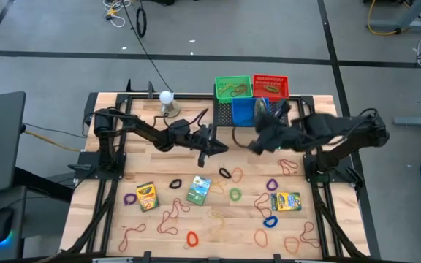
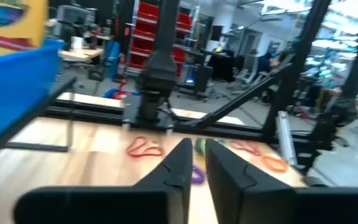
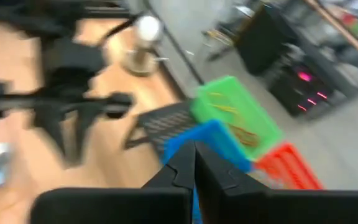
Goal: Pick & Place Office Desk Supplies
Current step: Put the orange rubber band into the green bin
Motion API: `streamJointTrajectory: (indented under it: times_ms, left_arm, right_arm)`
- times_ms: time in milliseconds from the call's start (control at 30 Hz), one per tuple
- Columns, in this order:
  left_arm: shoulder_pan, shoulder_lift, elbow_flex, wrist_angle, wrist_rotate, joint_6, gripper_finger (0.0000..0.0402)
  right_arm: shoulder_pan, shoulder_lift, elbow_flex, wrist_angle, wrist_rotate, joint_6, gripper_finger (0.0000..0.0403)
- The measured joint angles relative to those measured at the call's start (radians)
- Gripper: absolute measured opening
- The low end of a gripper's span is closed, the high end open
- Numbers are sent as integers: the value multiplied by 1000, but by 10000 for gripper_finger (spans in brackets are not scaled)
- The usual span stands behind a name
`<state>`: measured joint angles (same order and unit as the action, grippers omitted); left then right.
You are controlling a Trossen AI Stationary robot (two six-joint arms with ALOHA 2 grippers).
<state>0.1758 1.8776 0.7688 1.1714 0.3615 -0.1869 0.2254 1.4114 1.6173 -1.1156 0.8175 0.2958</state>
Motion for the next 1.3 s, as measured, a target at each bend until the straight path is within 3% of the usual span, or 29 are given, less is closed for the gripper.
streamJointTrajectory:
  times_ms: [167, 433, 600, 700, 833, 933, 1300]
  left_arm:
    - [0, -81, -78, -14, -49, 33, 6]
    - [-60, -259, -210, -135, -175, 113, 8]
    - [-107, -274, -217, -164, -215, 33, 26]
    - [-147, -275, -217, -250, -319, 71, 32]
    - [-198, -275, -217, -361, -487, 60, 23]
    - [-226, -275, -217, -405, -552, 56, 11]
    - [-240, -275, -217, -480, -573, -92, 9]
  right_arm:
    - [51, -74, -265, 350, -88, -108, 8]
    - [77, -205, -632, 876, -272, -251, 4]
    - [77, -220, -813, 1159, -415, -347, 19]
    - [77, -220, -898, 1304, -451, -360, 24]
    - [71, -220, -994, 1408, -467, -338, 23]
    - [59, -220, -1037, 1414, -495, -302, 23]
    - [-39, -220, -1068, 1417, -574, -289, 12]
